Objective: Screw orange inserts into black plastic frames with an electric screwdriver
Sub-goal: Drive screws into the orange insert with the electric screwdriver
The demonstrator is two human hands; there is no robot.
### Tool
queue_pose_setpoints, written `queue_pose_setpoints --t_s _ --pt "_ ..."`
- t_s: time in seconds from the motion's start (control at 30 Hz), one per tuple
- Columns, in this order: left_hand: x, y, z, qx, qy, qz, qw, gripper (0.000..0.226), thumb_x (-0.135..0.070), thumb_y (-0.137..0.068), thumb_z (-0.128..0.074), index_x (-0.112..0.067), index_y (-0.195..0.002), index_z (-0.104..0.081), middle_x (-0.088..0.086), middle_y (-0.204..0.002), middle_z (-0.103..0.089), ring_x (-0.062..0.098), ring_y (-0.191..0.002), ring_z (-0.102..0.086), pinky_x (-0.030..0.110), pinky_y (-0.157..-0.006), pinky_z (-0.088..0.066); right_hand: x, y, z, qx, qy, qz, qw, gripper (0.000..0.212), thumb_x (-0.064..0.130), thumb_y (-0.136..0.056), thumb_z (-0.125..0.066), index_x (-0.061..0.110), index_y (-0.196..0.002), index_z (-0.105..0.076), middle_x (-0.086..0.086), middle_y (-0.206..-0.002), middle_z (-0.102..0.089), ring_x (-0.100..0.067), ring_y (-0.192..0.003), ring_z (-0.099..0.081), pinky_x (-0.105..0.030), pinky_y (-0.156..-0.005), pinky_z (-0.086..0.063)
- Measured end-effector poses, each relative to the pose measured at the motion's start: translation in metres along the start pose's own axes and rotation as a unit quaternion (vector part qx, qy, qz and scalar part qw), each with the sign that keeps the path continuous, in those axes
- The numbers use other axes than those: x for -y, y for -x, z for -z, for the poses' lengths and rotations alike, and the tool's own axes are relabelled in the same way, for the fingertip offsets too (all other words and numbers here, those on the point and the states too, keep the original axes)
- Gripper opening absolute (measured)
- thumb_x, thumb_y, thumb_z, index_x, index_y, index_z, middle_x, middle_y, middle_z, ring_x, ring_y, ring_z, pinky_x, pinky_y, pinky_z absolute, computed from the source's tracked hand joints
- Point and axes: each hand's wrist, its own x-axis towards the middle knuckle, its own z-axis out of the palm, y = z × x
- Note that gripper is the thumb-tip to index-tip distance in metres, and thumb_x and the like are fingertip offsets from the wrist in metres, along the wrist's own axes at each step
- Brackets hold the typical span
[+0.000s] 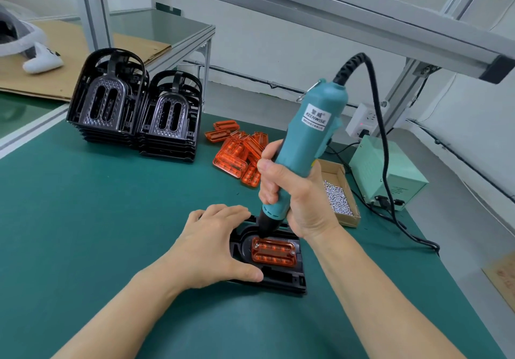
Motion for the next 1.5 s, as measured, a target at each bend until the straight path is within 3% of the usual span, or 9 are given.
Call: queue_pose_setpoints --t_s 0.33,0.43,0.63,0.87,1.07,1.5 --pt "0.001 0.0 0.0 -0.005 0.013 -0.001 1.0 0.099 -0.074 -0.054 -0.068 -0.037 -0.14 -0.035 -0.029 -0.133 -0.038 0.0 -0.122 -0.026 0.025 -0.103 -0.018 -0.001 0.001 -0.003 0.098 0.004 -0.002 0.995 0.011 0.012 -0.08 -0.066 0.022 -0.082 -0.061 0.004 -0.05 -0.048 -0.011 -0.039 -0.041 -0.023 -0.049 -0.042" --pt "0.002 0.0 -0.001 -0.003 0.014 0.003 1.0 0.104 -0.073 -0.056 -0.069 -0.035 -0.144 -0.03 -0.026 -0.144 -0.031 0.0 -0.13 -0.021 0.024 -0.106 -0.014 0.0 0.003 0.003 0.062 -0.011 -0.002 0.998 0.01 0.012 -0.079 -0.066 0.019 -0.083 -0.061 0.003 -0.049 -0.047 -0.013 -0.04 -0.041 -0.024 -0.05 -0.042" --pt "0.001 0.0 0.0 -0.001 0.004 0.006 1.0 0.102 -0.072 -0.058 -0.071 -0.033 -0.144 -0.031 -0.024 -0.144 -0.032 0.001 -0.132 -0.021 0.026 -0.108 -0.014 -0.003 0.007 0.004 0.01 -0.019 0.008 1.0 0.018 0.003 -0.082 -0.064 0.019 -0.089 -0.06 0.001 -0.051 -0.047 -0.014 -0.042 -0.04 -0.025 -0.05 -0.042" --pt "0.003 0.0 -0.001 0.0 0.011 0.0 1.0 0.103 -0.075 -0.053 -0.067 -0.036 -0.142 -0.032 -0.028 -0.14 -0.034 -0.001 -0.128 -0.023 0.024 -0.103 -0.015 -0.003 0.007 0.002 0.043 -0.015 0.004 0.999 0.022 -0.001 -0.082 -0.062 0.02 -0.08 -0.057 0.002 -0.049 -0.047 -0.013 -0.04 -0.041 -0.025 -0.049 -0.043" --pt "0.004 -0.001 -0.001 0.005 0.013 -0.003 1.0 0.099 -0.075 -0.055 -0.066 -0.038 -0.14 -0.033 -0.029 -0.138 -0.035 -0.001 -0.123 -0.026 0.027 -0.104 -0.018 0.0 0.005 0.001 0.11 -0.019 -0.021 0.994 0.016 0.01 -0.073 -0.067 0.023 -0.076 -0.059 0.003 -0.047 -0.048 -0.011 -0.038 -0.042 -0.024 -0.05 -0.044" --pt "0.005 0.0 -0.001 0.014 0.012 0.007 1.0 0.105 -0.076 -0.053 -0.065 -0.037 -0.144 -0.029 -0.028 -0.143 -0.032 0.0 -0.129 -0.022 0.028 -0.107 -0.016 0.001 0.009 0.005 0.095 -0.017 -0.006 0.995 0.017 0.009 -0.077 -0.068 0.023 -0.081 -0.06 0.005 -0.051 -0.052 -0.01 -0.043 -0.046 -0.026 -0.054 -0.047"
